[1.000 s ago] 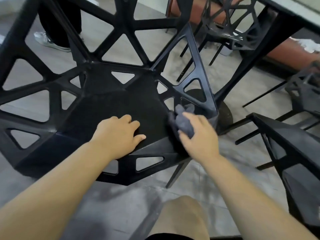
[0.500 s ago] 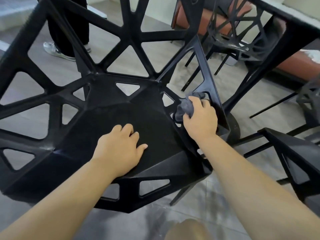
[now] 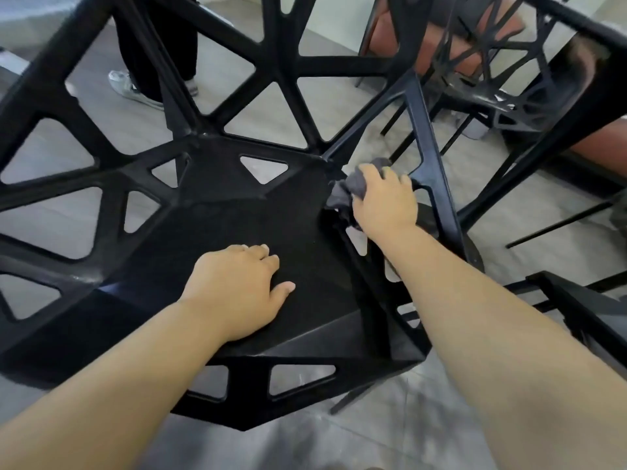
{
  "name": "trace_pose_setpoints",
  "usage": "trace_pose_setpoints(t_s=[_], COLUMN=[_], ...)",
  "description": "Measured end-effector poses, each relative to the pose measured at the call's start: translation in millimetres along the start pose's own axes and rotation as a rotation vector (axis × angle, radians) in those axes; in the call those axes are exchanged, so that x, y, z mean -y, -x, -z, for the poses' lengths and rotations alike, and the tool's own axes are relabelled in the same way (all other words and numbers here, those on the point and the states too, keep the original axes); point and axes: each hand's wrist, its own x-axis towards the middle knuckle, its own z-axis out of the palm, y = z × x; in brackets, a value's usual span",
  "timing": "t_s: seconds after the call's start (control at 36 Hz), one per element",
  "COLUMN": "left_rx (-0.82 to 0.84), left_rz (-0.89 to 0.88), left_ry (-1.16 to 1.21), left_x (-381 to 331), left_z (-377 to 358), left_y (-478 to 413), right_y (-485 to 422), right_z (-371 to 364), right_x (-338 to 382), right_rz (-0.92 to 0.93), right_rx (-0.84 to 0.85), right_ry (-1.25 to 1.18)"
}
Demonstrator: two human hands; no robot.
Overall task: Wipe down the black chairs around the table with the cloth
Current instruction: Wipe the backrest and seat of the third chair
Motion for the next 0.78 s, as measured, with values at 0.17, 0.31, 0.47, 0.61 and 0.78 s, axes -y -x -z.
trace_pose_setpoints(t_s=[0.17,0.31,0.47,0.61,0.78], left_rx=[-0.025,-0.020,0.078,0.148,0.185], left_rz=[-0.005,-0.028,-0.035,-0.039,0.018], left_ry=[0.005,-0.002,-0.012,-0.072,-0.018], left_x=[2,4,9,12,25], left_z=[1,2,12,23,18], left_y=[1,1,-9,-34,-78], right_y=[24,68,38,37,32], right_z=[-6,8,10,5,4], right_x=[37,37,-1,11,6], right_rz=[0.104,0.338,0.146,0.166,0.184], right_rx=[0.131,0.207,0.021,0.073,0.050], right_ry=[-0.243,-0.398,0.010,0.018,0.076])
